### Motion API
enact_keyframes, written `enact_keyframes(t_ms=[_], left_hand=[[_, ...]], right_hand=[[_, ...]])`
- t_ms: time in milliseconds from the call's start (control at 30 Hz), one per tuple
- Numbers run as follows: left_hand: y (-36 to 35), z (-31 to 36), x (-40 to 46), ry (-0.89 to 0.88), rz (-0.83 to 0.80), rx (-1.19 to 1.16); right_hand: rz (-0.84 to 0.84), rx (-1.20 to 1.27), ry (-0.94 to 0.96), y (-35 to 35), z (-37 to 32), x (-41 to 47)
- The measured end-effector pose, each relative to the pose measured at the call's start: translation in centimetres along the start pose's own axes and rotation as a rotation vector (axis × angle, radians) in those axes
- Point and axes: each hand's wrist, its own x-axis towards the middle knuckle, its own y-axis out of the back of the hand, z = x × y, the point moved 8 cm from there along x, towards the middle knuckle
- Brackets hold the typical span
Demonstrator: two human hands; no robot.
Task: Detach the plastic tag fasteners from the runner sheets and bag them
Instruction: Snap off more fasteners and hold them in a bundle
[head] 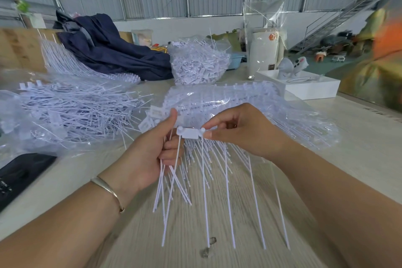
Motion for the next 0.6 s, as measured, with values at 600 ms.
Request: enact_keyframes(t_ms=[600], left_hand=[[0.32, -0.62, 0.07, 0.058, -0.002, 0.108]], right_hand=[[0.012, -0.612, 0.065, 0.29, -0.06, 0.12]])
